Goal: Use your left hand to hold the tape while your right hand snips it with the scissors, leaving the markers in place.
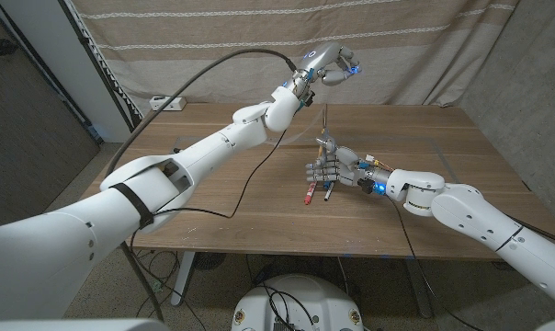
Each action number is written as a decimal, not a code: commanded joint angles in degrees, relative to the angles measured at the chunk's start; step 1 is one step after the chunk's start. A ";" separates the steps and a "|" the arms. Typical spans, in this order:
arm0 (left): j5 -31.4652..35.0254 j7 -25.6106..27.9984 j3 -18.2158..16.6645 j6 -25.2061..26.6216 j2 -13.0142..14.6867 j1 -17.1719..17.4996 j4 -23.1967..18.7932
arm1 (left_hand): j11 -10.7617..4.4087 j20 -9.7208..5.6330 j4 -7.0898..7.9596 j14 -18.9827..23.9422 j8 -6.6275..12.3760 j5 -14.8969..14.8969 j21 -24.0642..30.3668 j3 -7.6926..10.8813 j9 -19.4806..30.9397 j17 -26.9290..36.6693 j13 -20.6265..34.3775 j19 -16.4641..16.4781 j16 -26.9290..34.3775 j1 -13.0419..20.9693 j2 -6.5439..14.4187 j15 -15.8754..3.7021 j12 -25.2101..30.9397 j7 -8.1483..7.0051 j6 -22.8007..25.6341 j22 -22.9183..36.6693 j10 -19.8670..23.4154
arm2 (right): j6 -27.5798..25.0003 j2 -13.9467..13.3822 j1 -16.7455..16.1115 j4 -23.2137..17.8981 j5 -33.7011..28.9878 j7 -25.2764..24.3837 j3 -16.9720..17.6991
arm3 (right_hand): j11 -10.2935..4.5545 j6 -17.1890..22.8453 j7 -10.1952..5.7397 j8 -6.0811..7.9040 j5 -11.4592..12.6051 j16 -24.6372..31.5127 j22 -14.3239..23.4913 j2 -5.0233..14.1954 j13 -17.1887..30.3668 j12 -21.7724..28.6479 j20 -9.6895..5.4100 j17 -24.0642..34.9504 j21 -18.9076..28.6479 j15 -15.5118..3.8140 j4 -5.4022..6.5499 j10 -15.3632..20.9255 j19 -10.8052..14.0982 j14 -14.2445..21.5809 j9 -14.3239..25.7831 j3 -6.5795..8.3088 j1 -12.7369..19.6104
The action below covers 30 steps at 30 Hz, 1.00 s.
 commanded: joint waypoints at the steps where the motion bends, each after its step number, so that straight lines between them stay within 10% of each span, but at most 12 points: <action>1: 1.28 0.82 0.67 -1.06 -0.05 -0.56 1.11 | -0.32 -7.53 0.06 0.68 0.52 0.34 0.47 -0.28 0.02 4.46 0.31 -0.08 0.30 0.42 0.42 -0.42 0.25 -0.22 0.16 0.18 0.33 | -0.39 -0.18 -0.02 -0.31 -0.26 -0.63 0.12 | -0.06 0.13 2.11 0.12 -0.17 0.06 0.11 -0.28 0.20 0.21 -0.03 0.14 -0.08 0.12 -0.04 0.28 0.24 0.52 -0.11 0.21 0.46; 30: 2.50 3.17 1.06 -0.40 0.15 -0.56 0.93 | -0.35 -7.56 0.05 0.73 0.65 0.31 0.89 -0.46 -0.09 4.57 0.39 -0.18 0.27 0.39 0.42 -0.42 0.22 -0.17 0.25 0.20 0.42 | -0.38 -0.41 0.67 -0.26 -1.98 -0.13 -0.63 | -0.15 -0.98 2.07 -3.64 0.30 -0.18 0.06 -3.01 0.19 -0.06 -0.06 0.04 -0.08 -0.16 -0.11 -0.62 0.56 0.62 -4.88 -0.83 0.66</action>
